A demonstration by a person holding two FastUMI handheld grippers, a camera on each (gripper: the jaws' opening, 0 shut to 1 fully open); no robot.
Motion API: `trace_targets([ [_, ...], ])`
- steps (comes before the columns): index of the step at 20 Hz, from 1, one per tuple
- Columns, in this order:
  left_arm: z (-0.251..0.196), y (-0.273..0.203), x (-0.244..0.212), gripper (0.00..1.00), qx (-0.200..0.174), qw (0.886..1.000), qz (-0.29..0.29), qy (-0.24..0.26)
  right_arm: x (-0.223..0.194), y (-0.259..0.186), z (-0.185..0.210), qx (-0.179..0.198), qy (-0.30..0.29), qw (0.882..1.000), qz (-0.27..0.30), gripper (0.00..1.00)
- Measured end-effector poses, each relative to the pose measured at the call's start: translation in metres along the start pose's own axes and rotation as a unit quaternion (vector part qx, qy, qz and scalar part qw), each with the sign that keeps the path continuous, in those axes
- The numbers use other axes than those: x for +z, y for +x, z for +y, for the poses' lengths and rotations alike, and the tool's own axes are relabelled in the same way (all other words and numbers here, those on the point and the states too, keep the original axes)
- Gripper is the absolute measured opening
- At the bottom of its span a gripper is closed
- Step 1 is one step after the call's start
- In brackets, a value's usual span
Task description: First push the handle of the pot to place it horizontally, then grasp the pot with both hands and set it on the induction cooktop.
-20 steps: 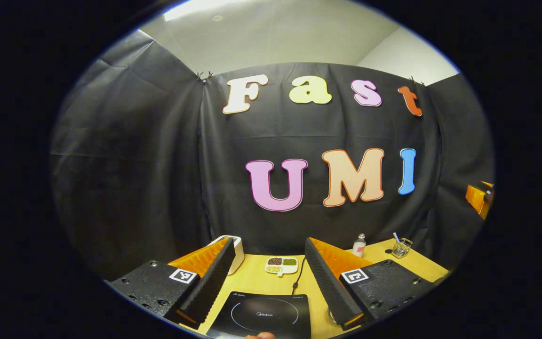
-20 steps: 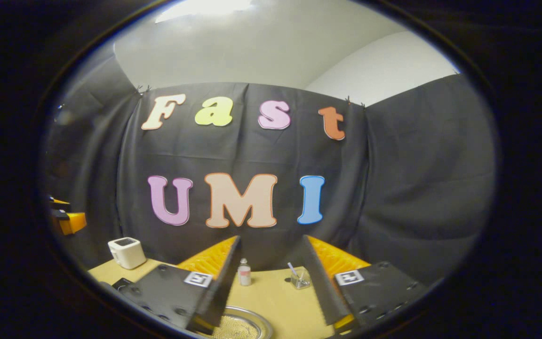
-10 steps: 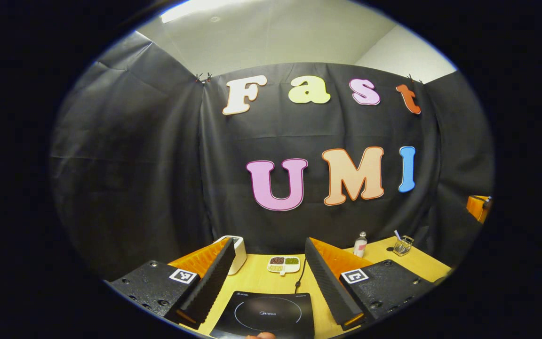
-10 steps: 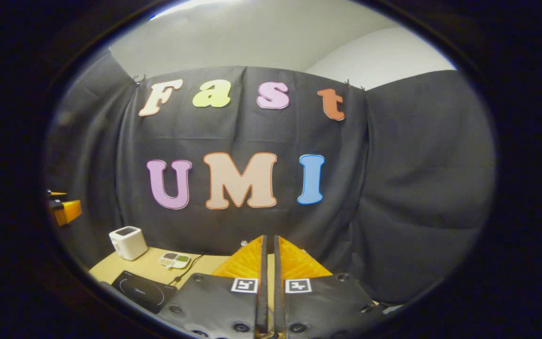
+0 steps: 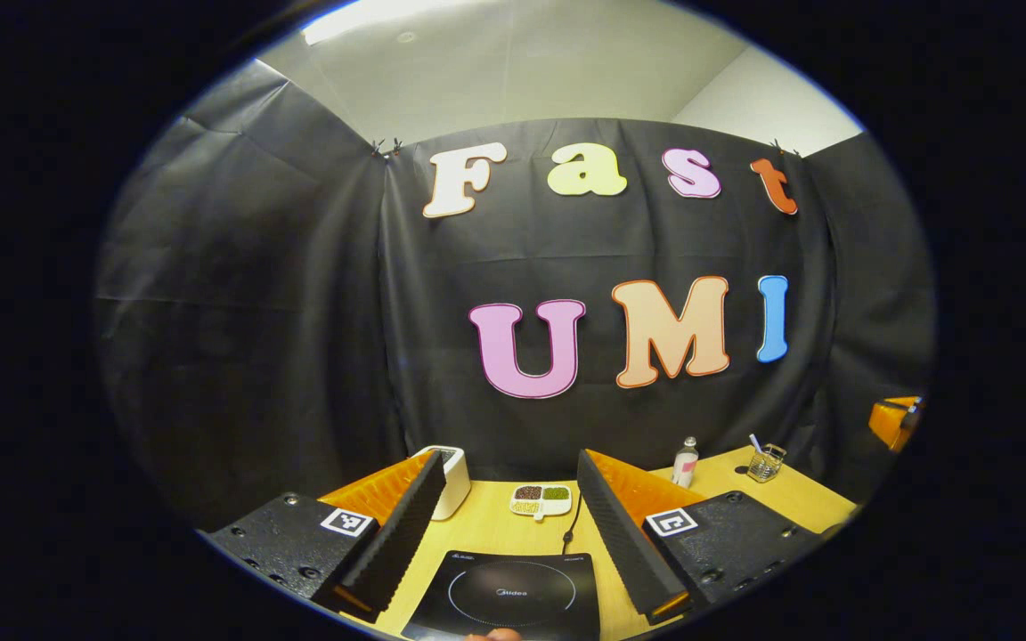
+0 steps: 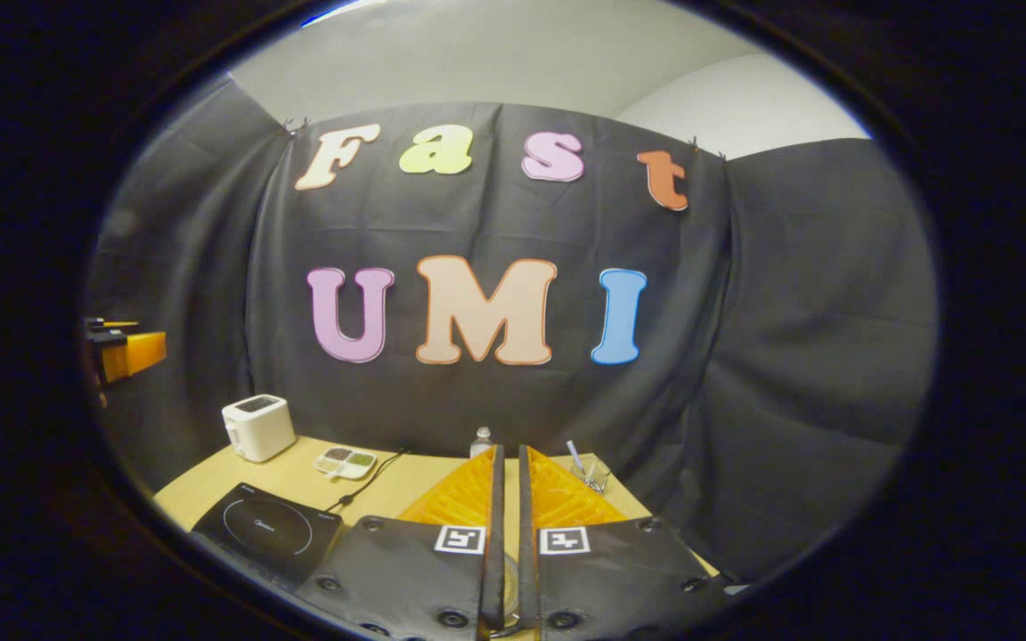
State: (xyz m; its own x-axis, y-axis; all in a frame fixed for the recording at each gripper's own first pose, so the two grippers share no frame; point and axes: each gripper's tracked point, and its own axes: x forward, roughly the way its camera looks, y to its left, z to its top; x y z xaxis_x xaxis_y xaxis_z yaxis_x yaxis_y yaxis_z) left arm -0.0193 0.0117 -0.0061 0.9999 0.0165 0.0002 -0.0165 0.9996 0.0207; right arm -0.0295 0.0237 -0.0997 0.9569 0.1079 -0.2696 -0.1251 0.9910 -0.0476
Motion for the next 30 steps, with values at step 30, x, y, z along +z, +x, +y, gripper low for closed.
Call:
trace_targets([
  [30, 0.030, 0.009, -0.016, 0.92, 0.022, 0.999, 0.012, 0.020, -0.294, -0.054, 0.061, 0.111, -0.016, 0.928, 0.355, 0.08],
])
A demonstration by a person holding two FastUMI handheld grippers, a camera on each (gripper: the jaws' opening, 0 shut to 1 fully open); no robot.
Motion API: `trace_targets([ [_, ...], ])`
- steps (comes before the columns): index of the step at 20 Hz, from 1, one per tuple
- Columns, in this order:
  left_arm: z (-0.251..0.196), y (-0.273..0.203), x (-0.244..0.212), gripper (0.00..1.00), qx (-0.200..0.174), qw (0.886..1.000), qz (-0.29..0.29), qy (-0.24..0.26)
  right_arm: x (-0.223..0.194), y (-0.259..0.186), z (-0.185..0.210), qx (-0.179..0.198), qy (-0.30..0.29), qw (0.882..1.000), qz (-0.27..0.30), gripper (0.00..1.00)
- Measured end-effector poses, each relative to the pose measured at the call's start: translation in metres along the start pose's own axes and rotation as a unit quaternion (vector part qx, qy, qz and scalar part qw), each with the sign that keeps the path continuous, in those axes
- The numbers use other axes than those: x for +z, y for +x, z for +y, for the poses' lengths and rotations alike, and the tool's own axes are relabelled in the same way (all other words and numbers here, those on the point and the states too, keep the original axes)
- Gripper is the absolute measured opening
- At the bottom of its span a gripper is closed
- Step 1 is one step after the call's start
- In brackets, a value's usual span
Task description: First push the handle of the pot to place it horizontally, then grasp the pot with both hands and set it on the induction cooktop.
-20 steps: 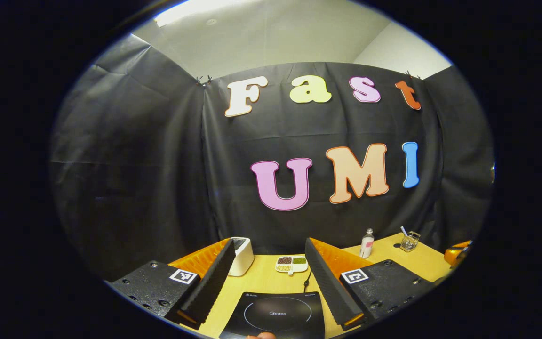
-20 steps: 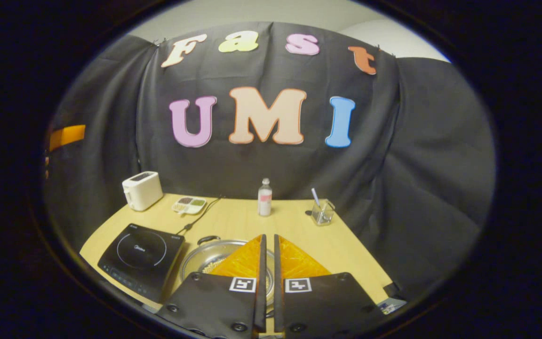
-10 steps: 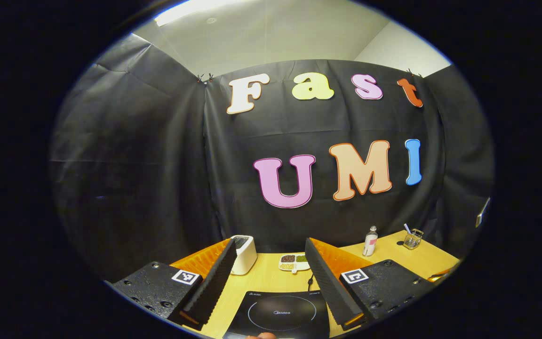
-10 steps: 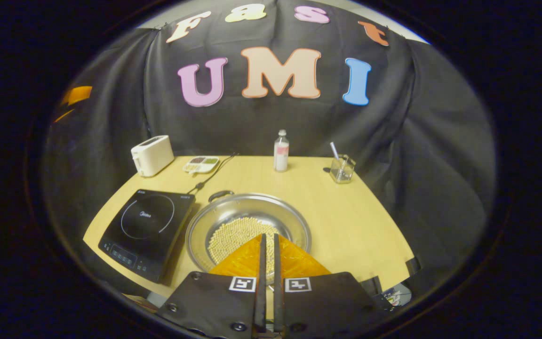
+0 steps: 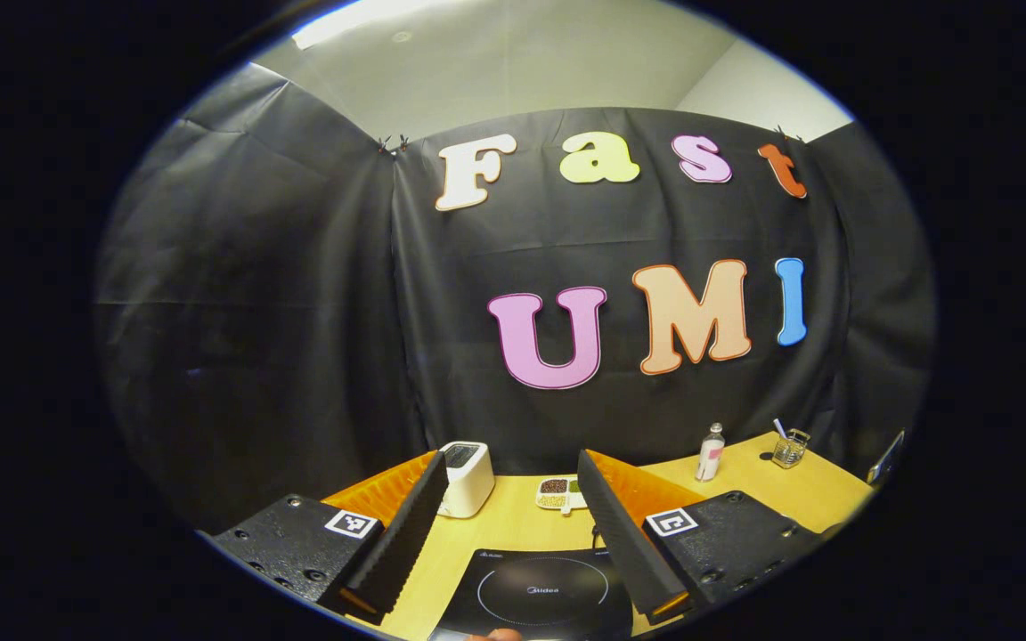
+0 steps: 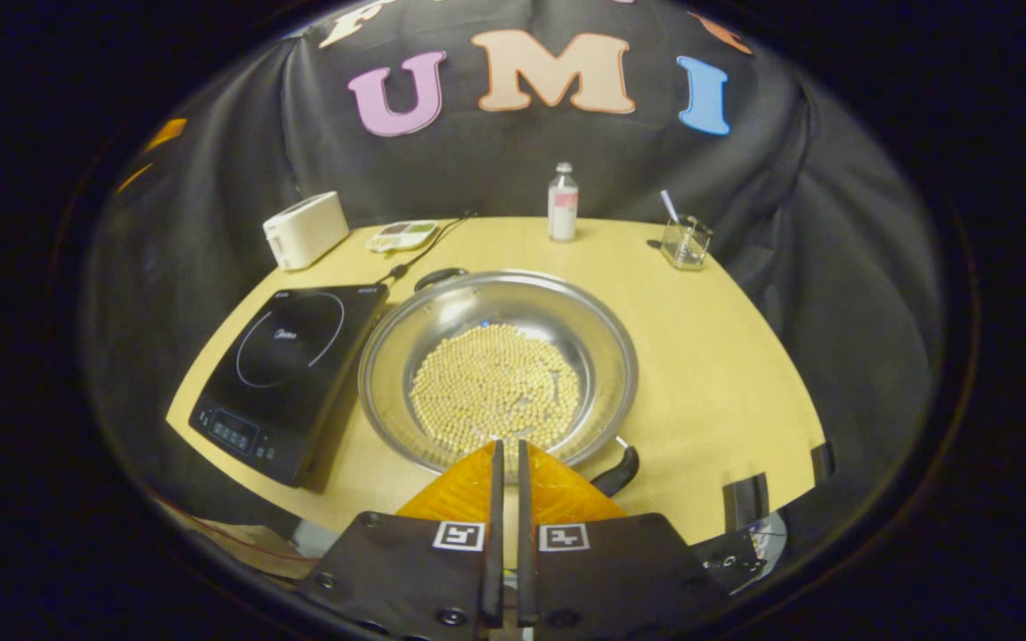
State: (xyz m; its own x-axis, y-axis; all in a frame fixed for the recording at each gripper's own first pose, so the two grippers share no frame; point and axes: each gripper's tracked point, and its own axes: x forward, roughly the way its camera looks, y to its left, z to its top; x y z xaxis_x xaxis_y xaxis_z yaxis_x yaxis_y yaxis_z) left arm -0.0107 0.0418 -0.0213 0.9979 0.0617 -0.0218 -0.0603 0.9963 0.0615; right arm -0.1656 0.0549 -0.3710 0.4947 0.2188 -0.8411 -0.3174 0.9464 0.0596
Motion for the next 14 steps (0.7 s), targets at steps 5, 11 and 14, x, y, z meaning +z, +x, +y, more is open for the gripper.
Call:
trace_targets([
  [5, 0.003, -0.001, 0.001, 0.94, 0.010, 1.000, 0.002, 0.000, -0.022, 0.016, -0.003, 0.011, -0.014, 0.999, 0.037, 0.08],
  [11, 0.007, -0.004, 0.002, 0.94, 0.036, 0.999, 0.005, 0.008, -0.029, 0.025, -0.017, 0.021, -0.013, 0.998, 0.054, 0.10],
  [14, -0.001, -0.006, 0.001, 0.94, 0.039, 0.999, 0.012, 0.004, -0.026, 0.031, -0.033, 0.015, -0.020, 0.998, 0.059, 0.06],
])
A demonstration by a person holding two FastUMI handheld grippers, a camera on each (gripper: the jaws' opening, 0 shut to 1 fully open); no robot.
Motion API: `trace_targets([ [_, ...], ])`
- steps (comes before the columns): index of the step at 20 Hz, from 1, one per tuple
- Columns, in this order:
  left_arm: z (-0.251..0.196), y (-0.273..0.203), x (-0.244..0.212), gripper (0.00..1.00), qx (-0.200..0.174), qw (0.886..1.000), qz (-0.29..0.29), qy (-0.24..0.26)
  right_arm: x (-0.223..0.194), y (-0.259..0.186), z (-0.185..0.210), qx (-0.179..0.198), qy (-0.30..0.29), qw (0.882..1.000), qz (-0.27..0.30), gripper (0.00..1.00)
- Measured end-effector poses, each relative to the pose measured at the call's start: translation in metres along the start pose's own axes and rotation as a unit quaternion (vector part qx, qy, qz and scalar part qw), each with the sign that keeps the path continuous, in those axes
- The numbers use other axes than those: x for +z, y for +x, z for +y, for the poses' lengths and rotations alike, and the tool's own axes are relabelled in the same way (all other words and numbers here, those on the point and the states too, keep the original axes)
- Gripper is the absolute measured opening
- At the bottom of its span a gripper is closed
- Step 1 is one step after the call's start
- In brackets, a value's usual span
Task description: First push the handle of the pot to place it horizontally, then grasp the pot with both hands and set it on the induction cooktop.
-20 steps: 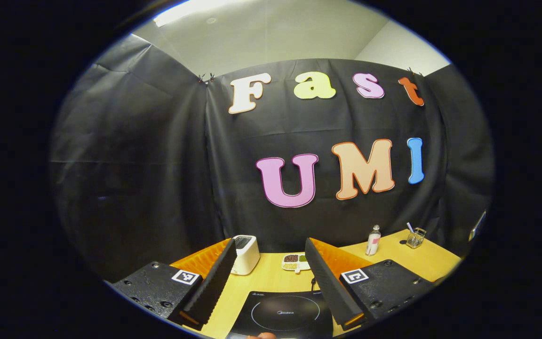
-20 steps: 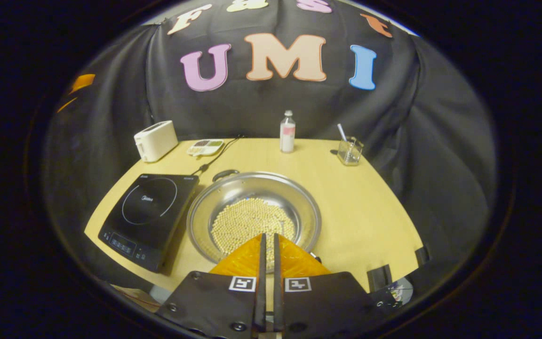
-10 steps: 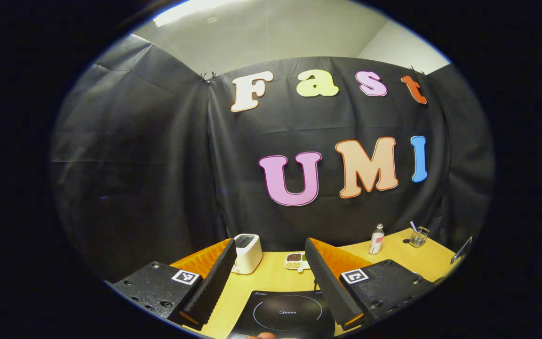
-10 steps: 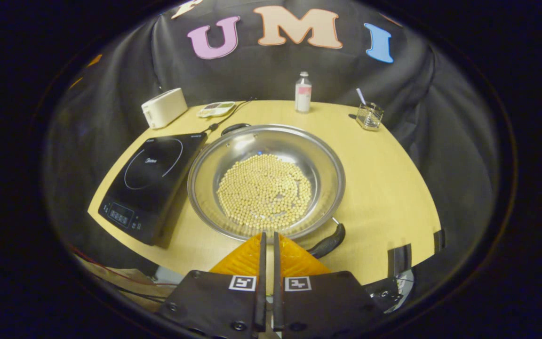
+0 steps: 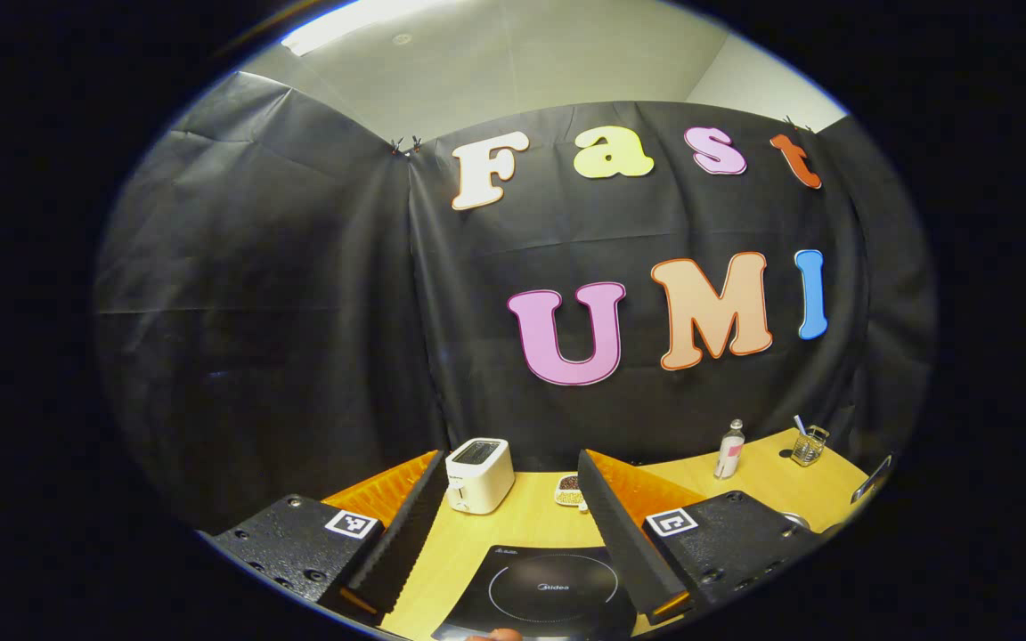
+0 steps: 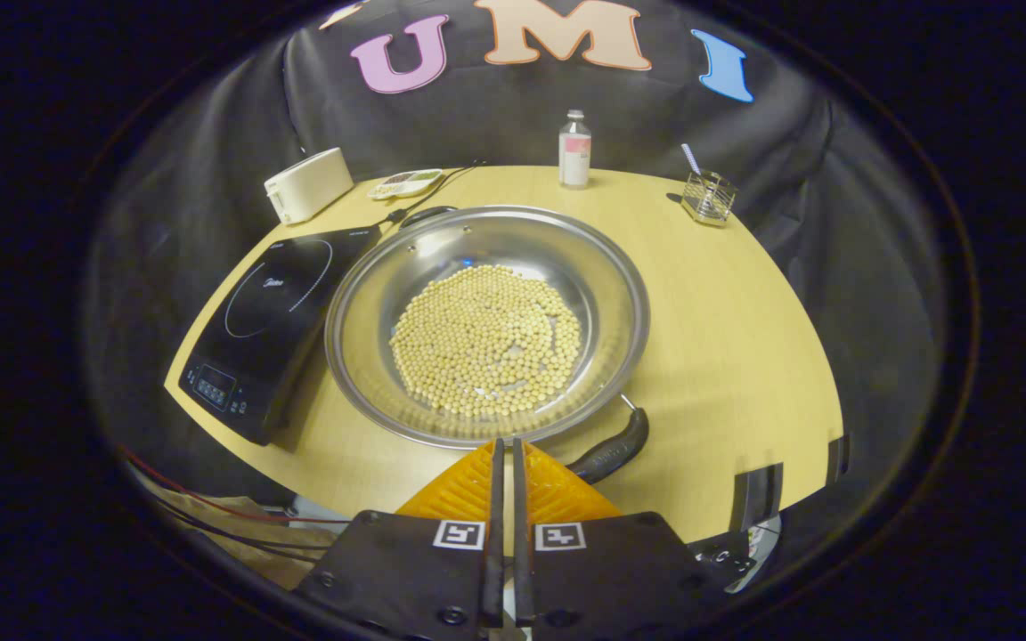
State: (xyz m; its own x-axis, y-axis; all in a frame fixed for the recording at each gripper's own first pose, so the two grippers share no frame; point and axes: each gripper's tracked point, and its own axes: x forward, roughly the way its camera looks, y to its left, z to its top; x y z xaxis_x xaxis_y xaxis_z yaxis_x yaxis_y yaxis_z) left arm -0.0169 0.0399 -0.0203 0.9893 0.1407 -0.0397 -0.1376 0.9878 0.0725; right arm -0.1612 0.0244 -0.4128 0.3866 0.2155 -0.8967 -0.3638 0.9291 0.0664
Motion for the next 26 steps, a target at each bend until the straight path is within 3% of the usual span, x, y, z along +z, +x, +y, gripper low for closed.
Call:
trace_targets([
  [13, -0.009, 0.005, 0.003, 0.94, 0.030, 1.000, 0.006, -0.003, 0.025, 0.021, -0.055, -0.017, 0.002, 1.000, -0.001, 0.05],
  [26, 0.002, -0.002, 0.002, 0.92, 0.069, 0.998, 0.011, -0.011, 0.055, 0.046, -0.083, -0.028, -0.012, 1.000, -0.004, 0.04],
])
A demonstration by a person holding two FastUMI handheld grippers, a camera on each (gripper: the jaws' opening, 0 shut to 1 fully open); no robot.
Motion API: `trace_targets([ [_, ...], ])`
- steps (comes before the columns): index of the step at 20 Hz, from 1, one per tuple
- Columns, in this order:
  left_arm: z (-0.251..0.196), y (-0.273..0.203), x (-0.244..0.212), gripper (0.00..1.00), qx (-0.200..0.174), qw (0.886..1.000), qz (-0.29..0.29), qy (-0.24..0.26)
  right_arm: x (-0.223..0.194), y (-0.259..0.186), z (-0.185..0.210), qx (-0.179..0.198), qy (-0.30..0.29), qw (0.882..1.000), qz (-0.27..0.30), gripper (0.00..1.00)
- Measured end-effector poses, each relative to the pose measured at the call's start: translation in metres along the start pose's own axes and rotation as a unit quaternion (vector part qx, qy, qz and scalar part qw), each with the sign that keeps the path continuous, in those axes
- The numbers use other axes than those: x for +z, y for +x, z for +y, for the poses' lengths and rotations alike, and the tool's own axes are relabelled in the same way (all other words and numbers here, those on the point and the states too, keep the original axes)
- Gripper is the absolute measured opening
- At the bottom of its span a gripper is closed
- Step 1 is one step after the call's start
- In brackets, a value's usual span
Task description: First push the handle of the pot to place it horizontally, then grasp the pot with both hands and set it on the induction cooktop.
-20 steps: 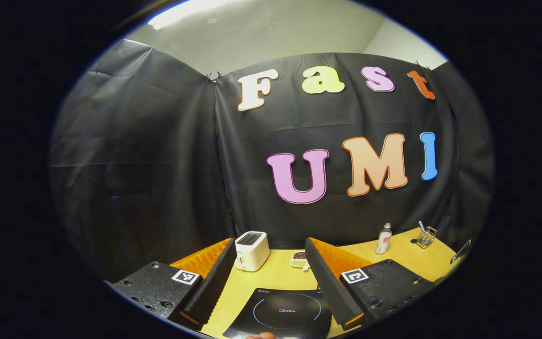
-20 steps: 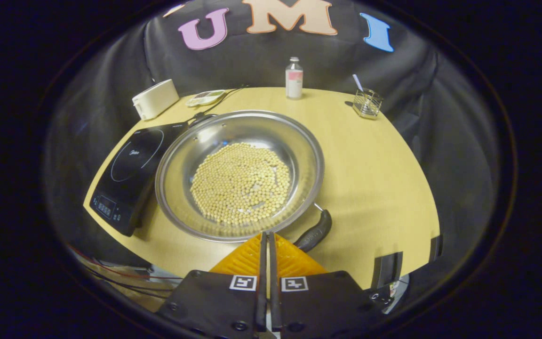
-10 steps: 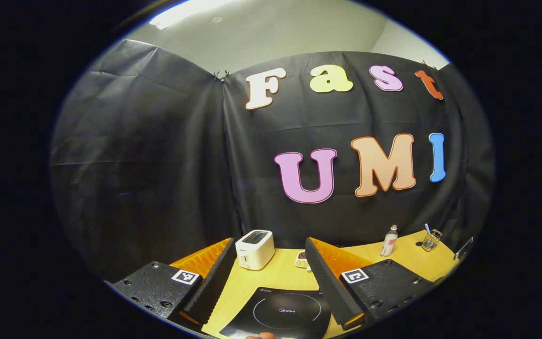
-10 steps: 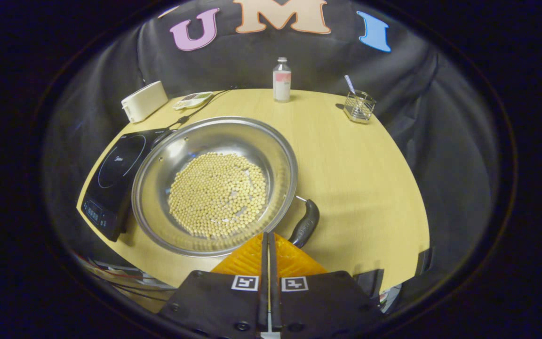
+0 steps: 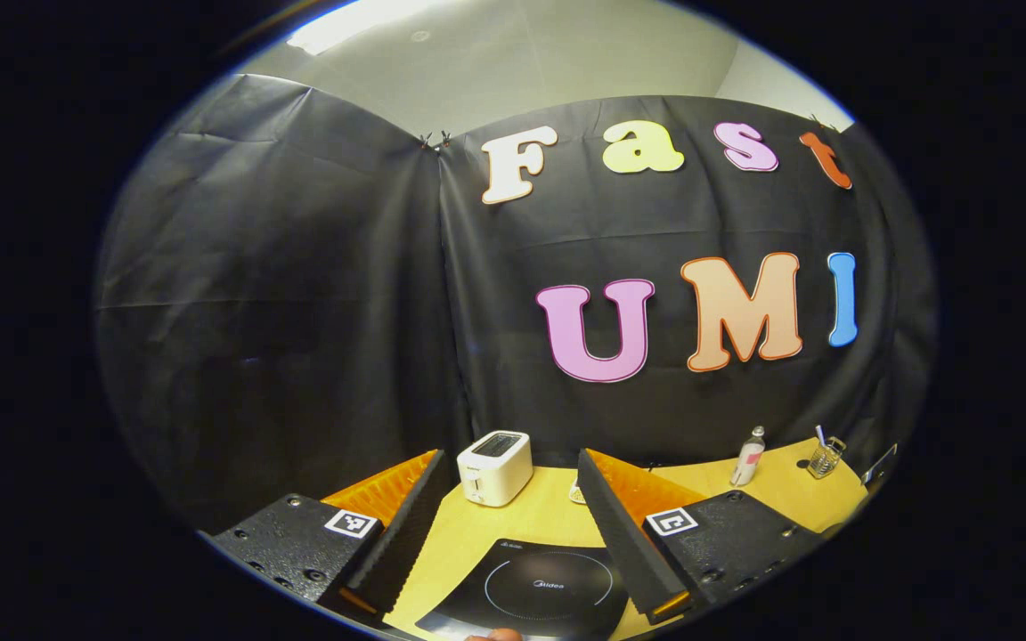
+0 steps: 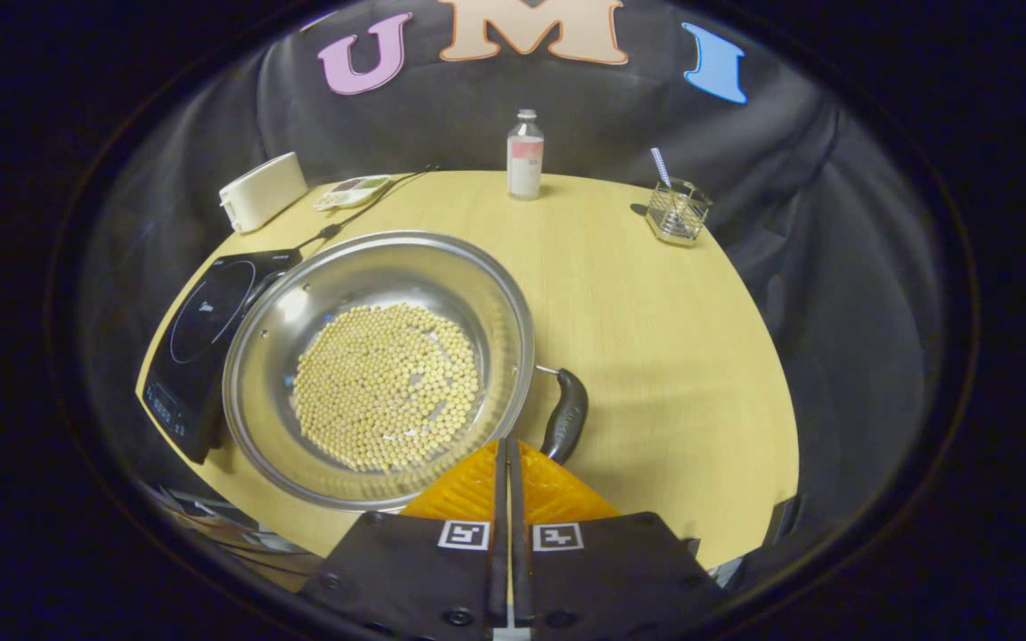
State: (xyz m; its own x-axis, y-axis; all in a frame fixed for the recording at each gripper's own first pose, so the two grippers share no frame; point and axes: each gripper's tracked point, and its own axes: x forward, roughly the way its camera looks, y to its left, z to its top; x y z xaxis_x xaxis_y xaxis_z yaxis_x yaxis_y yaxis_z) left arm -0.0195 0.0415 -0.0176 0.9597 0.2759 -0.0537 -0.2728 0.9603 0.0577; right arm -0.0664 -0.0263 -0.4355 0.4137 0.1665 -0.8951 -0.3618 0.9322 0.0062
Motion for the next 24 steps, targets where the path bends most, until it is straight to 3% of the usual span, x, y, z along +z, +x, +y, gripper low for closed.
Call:
trace_targets([
  [12, 0.002, -0.009, -0.001, 0.92, 0.014, 1.000, 0.006, 0.002, 0.020, 0.021, -0.011, 0.000, 0.006, 1.000, -0.005, 0.03],
  [24, -0.018, -0.007, -0.008, 0.94, 0.000, 1.000, 0.018, -0.006, 0.031, 0.003, -0.021, -0.007, 0.017, 0.999, -0.032, 0.03],
])
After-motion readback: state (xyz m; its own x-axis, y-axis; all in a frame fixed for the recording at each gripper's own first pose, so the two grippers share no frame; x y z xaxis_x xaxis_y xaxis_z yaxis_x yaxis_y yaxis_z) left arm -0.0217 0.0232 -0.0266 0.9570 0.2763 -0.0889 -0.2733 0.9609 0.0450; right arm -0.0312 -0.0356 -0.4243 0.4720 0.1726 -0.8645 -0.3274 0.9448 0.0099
